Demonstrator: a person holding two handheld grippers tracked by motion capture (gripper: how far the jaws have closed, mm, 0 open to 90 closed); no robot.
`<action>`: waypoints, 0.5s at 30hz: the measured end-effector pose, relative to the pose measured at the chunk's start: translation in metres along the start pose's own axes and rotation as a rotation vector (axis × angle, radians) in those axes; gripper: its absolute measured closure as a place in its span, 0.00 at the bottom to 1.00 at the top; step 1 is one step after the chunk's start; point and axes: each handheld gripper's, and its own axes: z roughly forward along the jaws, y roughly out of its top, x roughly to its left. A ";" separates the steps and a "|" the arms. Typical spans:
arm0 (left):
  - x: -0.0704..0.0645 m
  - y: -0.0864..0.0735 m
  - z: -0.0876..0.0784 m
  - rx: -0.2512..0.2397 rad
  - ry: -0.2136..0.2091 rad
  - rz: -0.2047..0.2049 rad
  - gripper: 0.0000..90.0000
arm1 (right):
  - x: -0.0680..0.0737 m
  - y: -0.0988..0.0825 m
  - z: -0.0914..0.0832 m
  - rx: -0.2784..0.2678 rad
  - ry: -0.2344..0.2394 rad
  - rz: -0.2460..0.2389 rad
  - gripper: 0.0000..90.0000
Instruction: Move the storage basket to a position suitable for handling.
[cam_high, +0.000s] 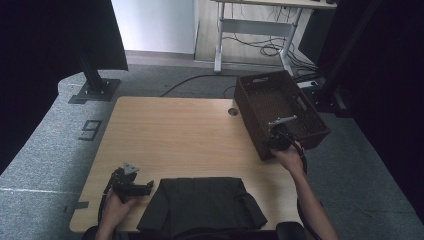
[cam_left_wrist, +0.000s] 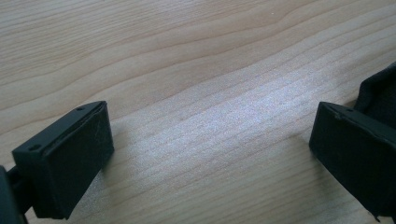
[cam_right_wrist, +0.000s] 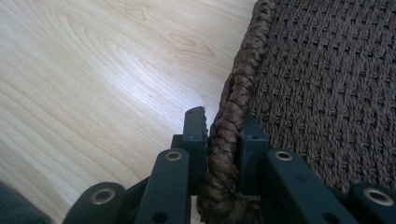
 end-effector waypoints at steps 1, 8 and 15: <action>0.000 0.000 0.000 0.000 0.000 0.000 0.00 | 0.001 -0.001 0.000 -0.002 -0.001 -0.001 0.86; 0.000 0.000 0.000 0.000 0.000 0.000 0.00 | 0.007 -0.007 -0.005 -0.003 0.006 -0.006 0.86; 0.000 0.000 0.000 0.000 0.002 -0.001 0.00 | 0.013 -0.013 -0.010 0.000 0.012 -0.015 0.86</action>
